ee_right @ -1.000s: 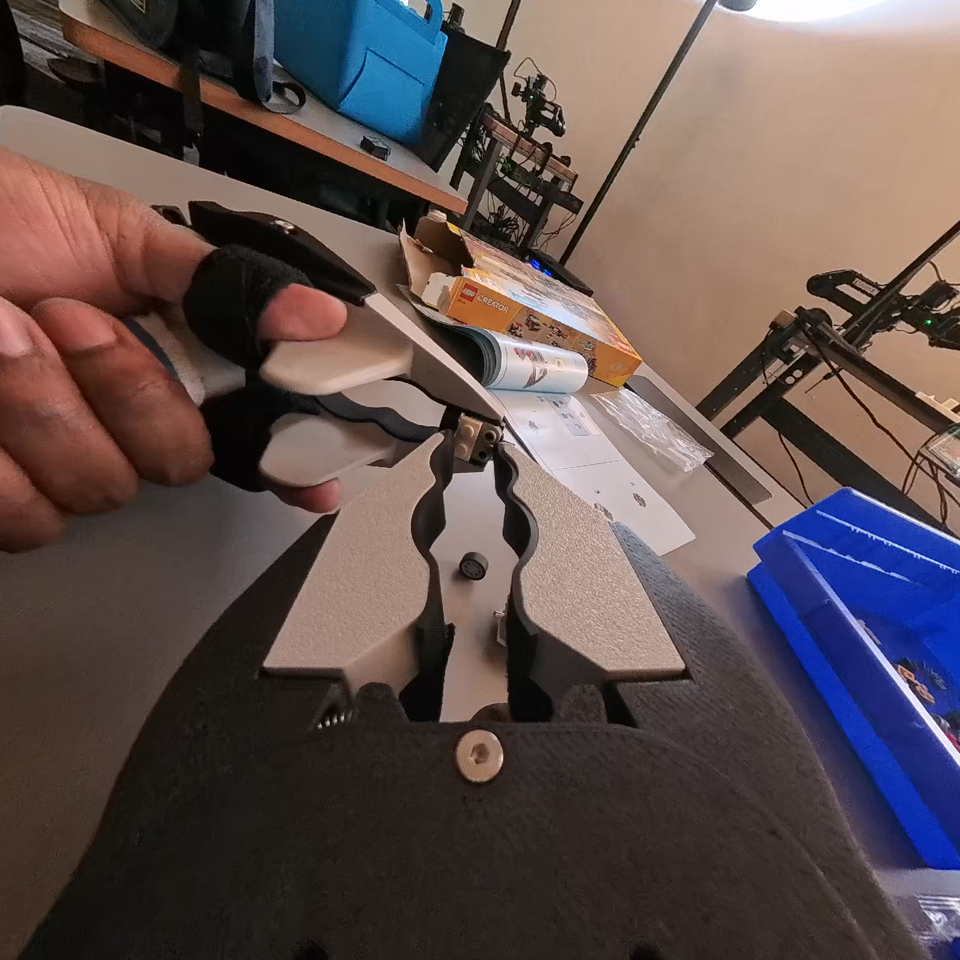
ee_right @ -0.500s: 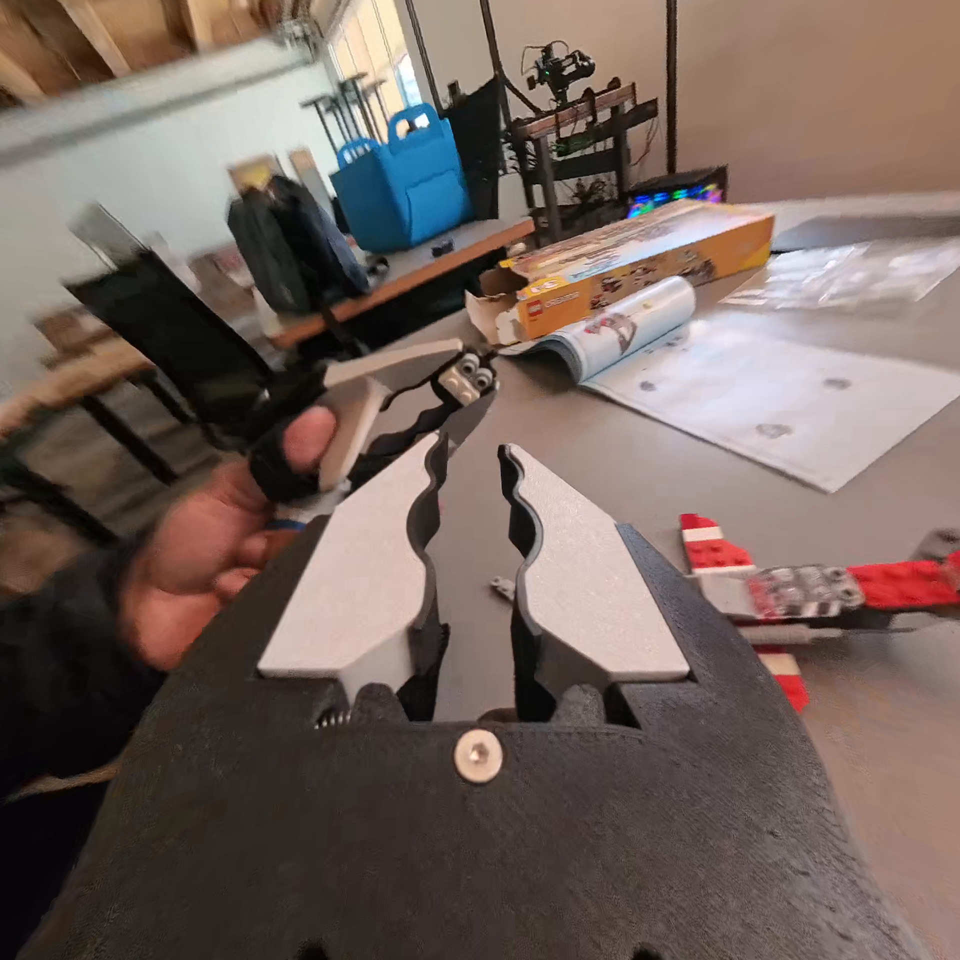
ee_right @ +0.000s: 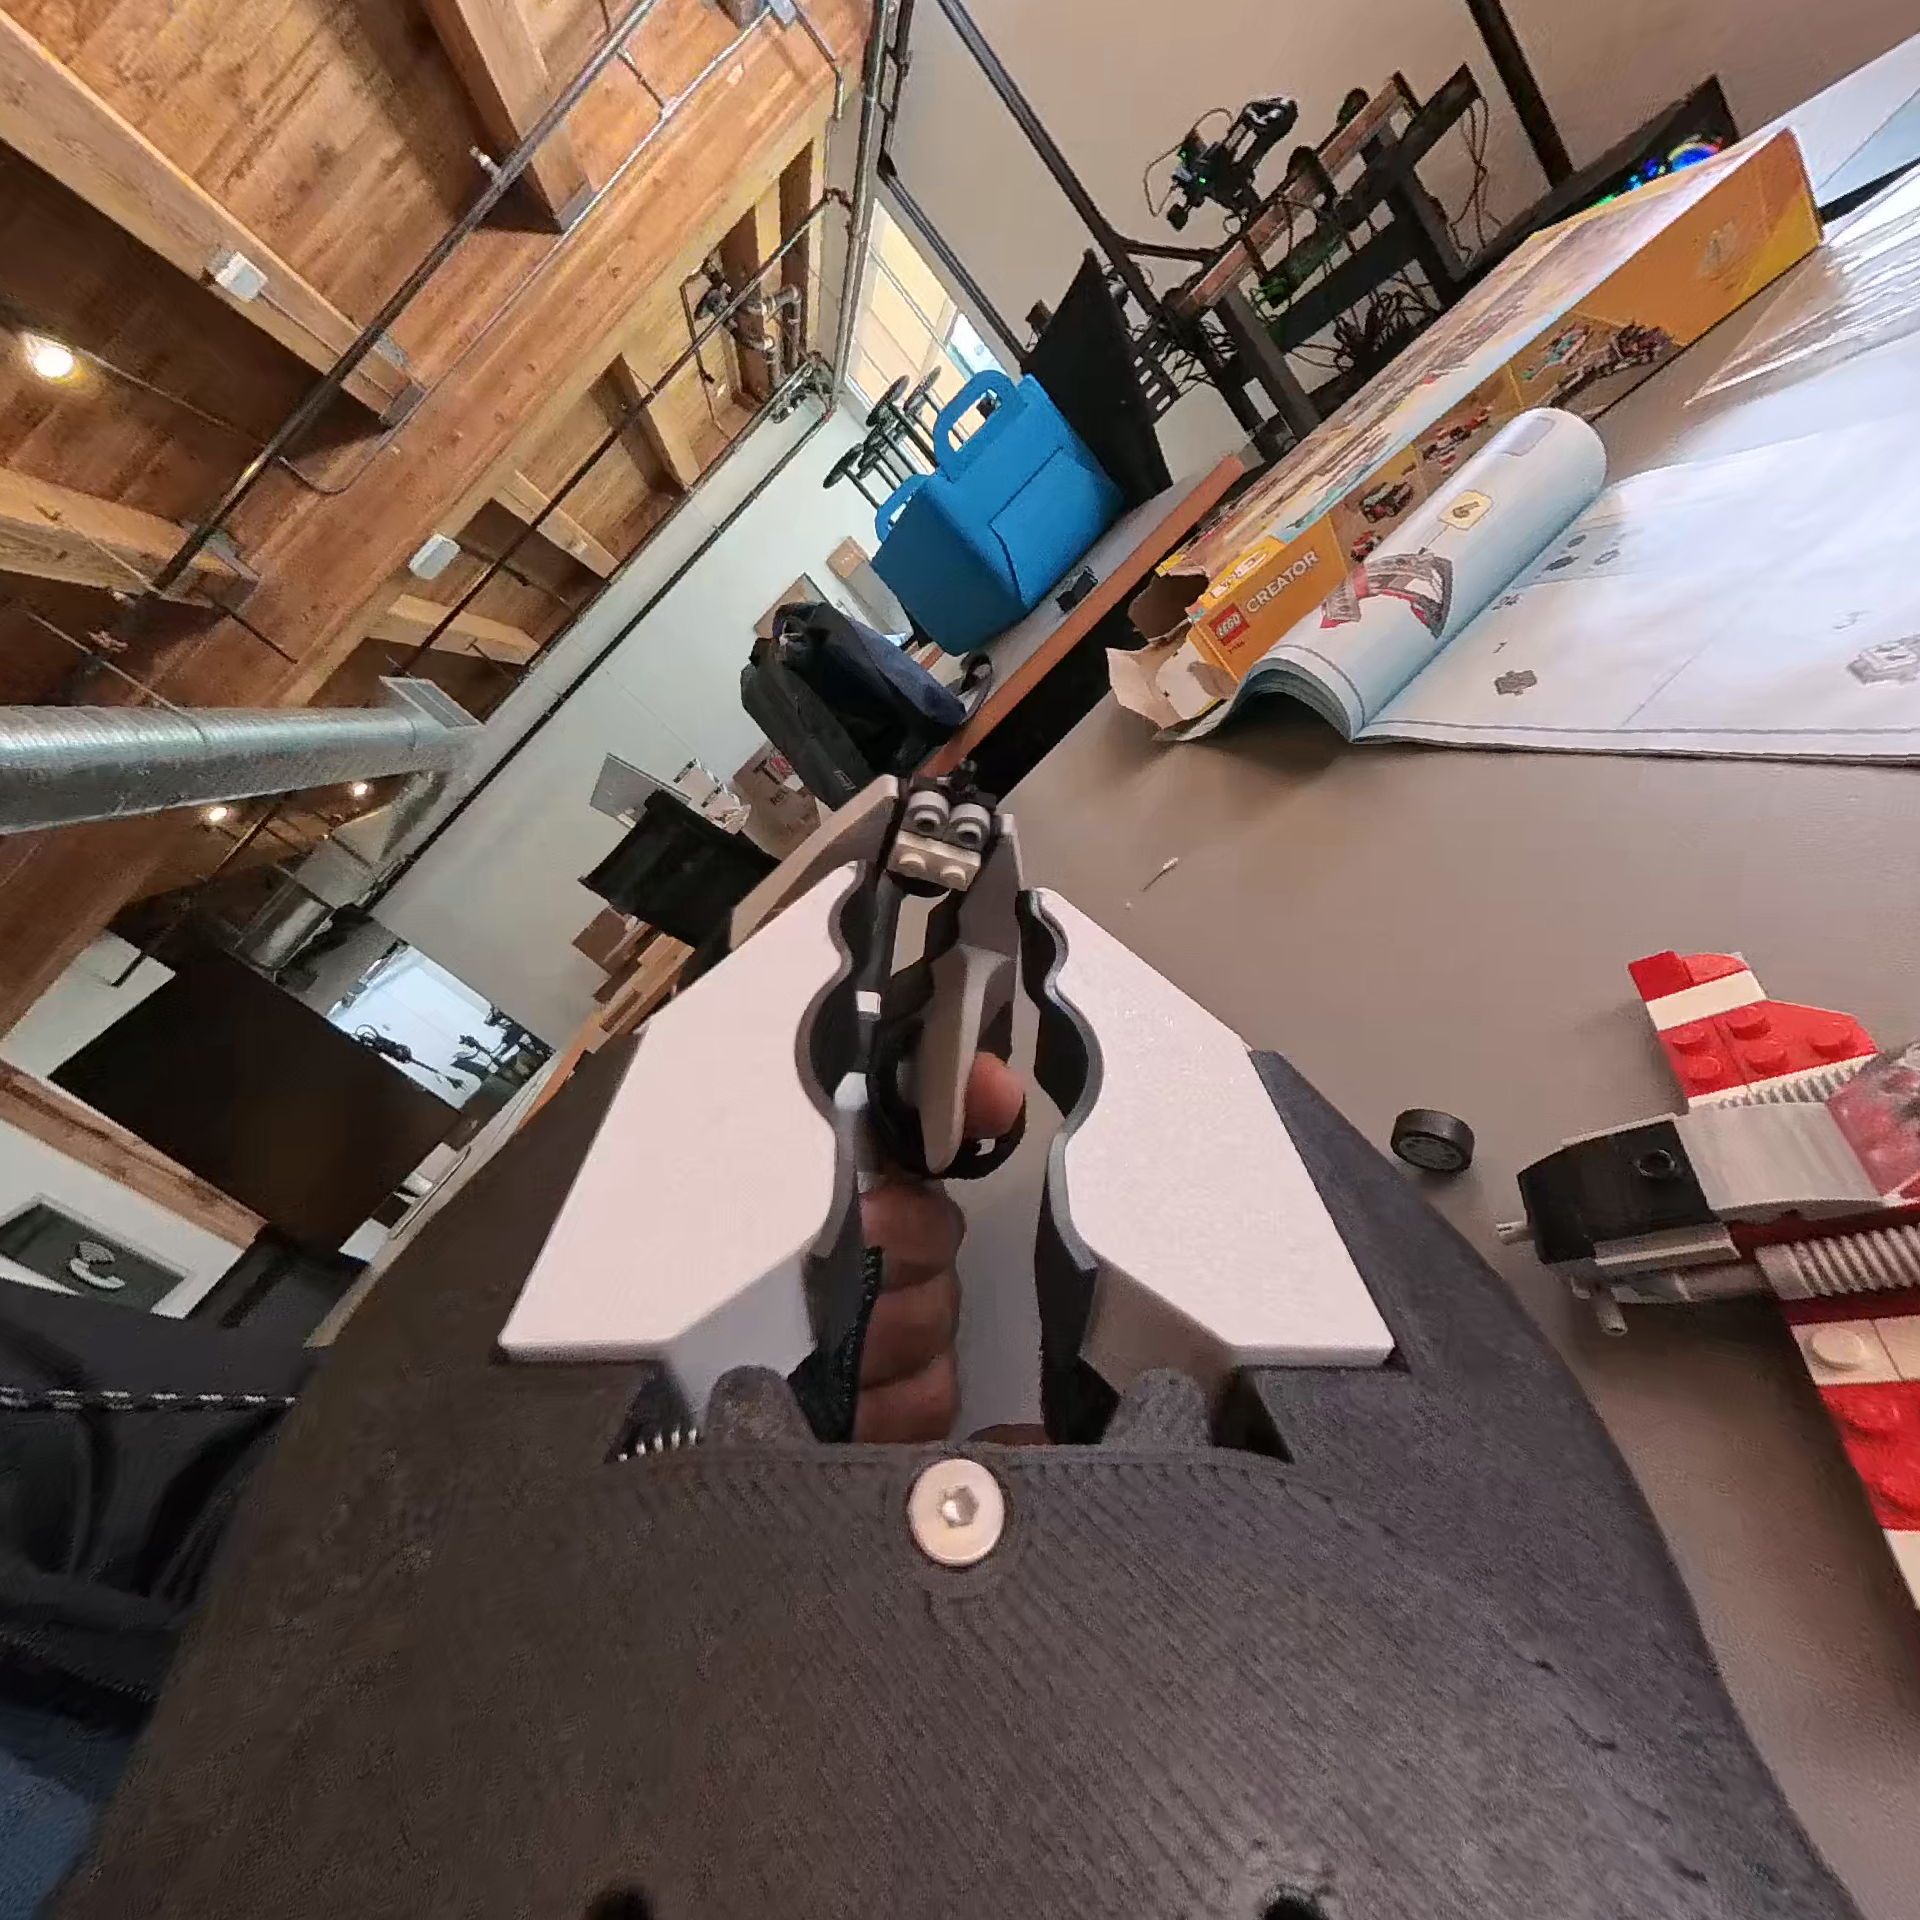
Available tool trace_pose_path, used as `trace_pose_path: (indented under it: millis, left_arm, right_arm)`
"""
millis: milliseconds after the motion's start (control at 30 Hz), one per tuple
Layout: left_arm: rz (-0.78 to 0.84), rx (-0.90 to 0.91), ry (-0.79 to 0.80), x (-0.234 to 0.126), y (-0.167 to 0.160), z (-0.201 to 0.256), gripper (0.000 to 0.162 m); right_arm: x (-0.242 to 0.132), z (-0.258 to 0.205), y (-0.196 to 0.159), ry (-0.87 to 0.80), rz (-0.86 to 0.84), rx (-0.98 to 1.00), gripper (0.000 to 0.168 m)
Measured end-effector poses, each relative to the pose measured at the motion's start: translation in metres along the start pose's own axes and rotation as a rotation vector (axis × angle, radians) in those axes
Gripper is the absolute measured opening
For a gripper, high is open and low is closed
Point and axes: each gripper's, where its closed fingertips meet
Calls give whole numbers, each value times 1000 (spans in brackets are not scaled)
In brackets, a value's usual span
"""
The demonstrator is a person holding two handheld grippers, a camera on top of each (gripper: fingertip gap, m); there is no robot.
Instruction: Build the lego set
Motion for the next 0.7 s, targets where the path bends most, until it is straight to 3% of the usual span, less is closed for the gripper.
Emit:
trace_pose_path:
  millis: [300, 700]
  left_arm:
    - [-3, 25, -1, 1, -2, 1, 20]
    - [-16, -26, -19, 2, -5, 1, 20]
  right_arm:
    - [1, -2, 1, 14, 15, 57, 28]
    - [0, -4, 3, 30, 43, 41, 15]
Point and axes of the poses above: each gripper's, where its closed fingertips meet, x out along the fingers, y out of its top, z = x × y across the jaws, and after that the axes turned 15 degrees about -x, right-handed
